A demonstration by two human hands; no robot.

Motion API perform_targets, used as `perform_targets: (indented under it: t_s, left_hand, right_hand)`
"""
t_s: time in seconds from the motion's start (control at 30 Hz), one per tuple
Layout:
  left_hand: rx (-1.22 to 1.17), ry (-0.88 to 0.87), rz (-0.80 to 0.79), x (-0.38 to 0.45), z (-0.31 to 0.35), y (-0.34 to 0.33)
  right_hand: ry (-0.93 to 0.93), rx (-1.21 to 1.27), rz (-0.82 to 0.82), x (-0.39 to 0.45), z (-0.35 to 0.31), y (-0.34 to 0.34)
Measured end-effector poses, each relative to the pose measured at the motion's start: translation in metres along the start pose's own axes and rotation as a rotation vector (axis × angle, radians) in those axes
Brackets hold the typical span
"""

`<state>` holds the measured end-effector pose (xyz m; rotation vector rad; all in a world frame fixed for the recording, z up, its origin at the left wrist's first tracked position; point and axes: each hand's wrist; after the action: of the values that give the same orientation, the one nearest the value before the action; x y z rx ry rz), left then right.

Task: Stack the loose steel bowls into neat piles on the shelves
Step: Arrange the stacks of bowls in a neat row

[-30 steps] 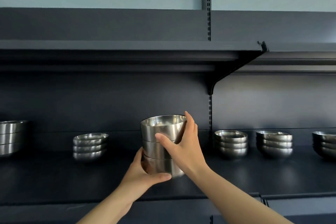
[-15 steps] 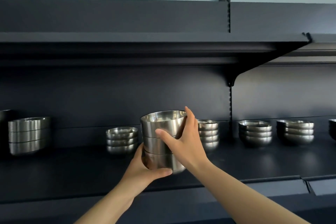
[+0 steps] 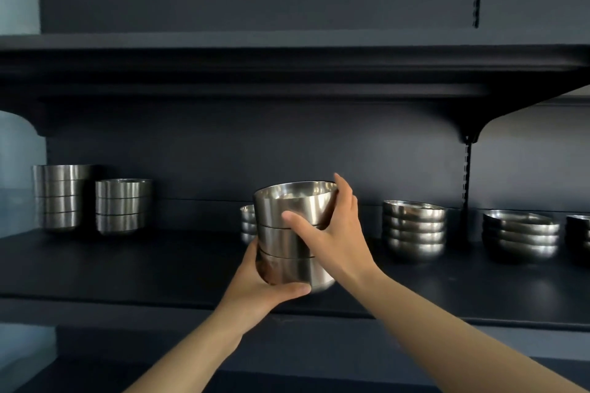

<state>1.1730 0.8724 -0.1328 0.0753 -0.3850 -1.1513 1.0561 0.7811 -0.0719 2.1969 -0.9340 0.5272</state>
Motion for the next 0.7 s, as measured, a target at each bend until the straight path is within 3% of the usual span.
perform_targets:
  t_s: [0.4, 0.7]
  left_hand:
    - [0.055, 0.012, 0.056, -0.006, -0.027, 0.141]
    - [0.033, 0.024, -0.039, 0.055, -0.058, 0.252]
  right_hand:
    - [0.023, 0.075, -0.011, 0.066, -0.025, -0.124]
    - [0.021, 0.060, 0.067, 0.150, -0.015, -0.214]
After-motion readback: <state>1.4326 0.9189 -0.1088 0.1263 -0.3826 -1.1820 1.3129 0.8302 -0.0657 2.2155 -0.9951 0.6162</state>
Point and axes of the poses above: each hand's wrist, its own x-axis towards the middle knuckle, its own y-axis out of the back of the hand, z = x × y, and after that the axes turned 14 degrees about -z, right-handed
